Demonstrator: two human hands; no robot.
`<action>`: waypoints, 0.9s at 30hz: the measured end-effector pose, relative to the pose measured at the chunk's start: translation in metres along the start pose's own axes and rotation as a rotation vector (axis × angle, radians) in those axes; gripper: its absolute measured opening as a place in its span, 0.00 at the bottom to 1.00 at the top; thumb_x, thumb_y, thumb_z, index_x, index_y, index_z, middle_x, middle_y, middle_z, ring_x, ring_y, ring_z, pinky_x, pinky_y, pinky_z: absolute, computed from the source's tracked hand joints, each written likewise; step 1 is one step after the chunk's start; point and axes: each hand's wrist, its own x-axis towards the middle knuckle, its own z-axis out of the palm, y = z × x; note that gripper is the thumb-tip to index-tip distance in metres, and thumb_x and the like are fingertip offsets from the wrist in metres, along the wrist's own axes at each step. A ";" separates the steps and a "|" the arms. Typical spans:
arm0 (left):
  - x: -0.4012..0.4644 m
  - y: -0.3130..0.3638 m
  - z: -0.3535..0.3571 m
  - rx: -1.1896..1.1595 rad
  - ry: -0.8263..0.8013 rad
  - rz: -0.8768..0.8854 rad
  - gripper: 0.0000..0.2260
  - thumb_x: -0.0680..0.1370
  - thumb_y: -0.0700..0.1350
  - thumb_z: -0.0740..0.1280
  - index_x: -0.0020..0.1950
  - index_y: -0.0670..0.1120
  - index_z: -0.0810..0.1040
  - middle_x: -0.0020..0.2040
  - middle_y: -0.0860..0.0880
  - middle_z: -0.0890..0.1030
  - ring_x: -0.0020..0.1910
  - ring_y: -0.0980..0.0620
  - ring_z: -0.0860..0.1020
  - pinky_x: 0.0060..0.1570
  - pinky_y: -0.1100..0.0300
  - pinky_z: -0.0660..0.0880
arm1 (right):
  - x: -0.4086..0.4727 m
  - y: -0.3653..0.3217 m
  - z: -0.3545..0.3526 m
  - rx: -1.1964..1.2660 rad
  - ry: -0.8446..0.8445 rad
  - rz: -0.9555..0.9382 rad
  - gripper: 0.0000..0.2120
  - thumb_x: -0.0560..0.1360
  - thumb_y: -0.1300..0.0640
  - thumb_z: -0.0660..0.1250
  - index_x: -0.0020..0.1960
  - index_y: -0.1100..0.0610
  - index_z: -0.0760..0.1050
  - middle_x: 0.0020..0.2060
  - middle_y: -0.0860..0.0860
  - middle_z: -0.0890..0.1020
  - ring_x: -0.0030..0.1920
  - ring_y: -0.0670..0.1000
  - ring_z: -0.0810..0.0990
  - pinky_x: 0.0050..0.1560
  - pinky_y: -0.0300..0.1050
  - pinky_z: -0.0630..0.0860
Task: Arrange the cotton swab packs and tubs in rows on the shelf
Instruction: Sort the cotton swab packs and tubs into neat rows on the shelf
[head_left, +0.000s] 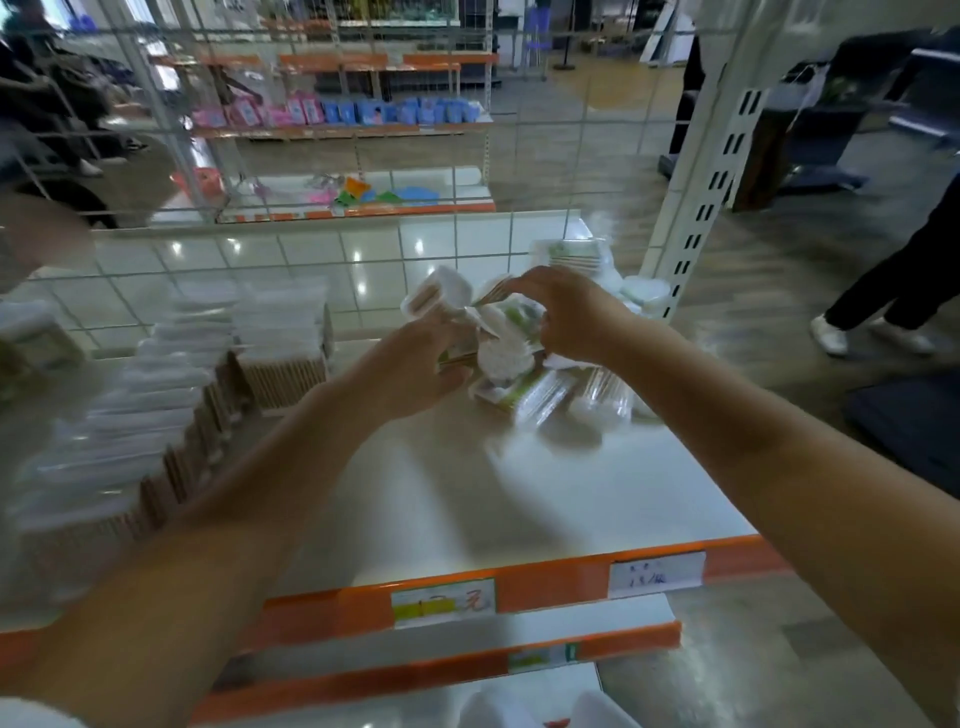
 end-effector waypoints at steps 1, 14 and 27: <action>0.001 -0.001 0.002 0.005 -0.006 -0.002 0.20 0.75 0.40 0.68 0.67 0.44 0.72 0.65 0.42 0.74 0.60 0.42 0.74 0.56 0.57 0.69 | 0.003 0.001 0.000 -0.001 -0.042 -0.017 0.25 0.71 0.70 0.61 0.67 0.57 0.69 0.60 0.56 0.75 0.59 0.55 0.73 0.57 0.48 0.72; -0.001 -0.008 0.017 -0.015 -0.061 -0.096 0.25 0.71 0.50 0.61 0.65 0.42 0.73 0.58 0.40 0.78 0.54 0.41 0.78 0.51 0.57 0.71 | 0.027 0.009 0.009 -0.188 -0.315 -0.042 0.31 0.74 0.65 0.56 0.75 0.53 0.52 0.72 0.56 0.60 0.68 0.61 0.64 0.66 0.57 0.66; -0.009 -0.008 0.040 -0.052 -0.108 -0.207 0.24 0.74 0.41 0.67 0.70 0.48 0.68 0.67 0.43 0.72 0.63 0.43 0.72 0.60 0.57 0.66 | 0.017 0.001 0.022 -0.233 -0.202 -0.050 0.32 0.74 0.58 0.60 0.75 0.57 0.52 0.73 0.59 0.58 0.71 0.59 0.57 0.71 0.52 0.53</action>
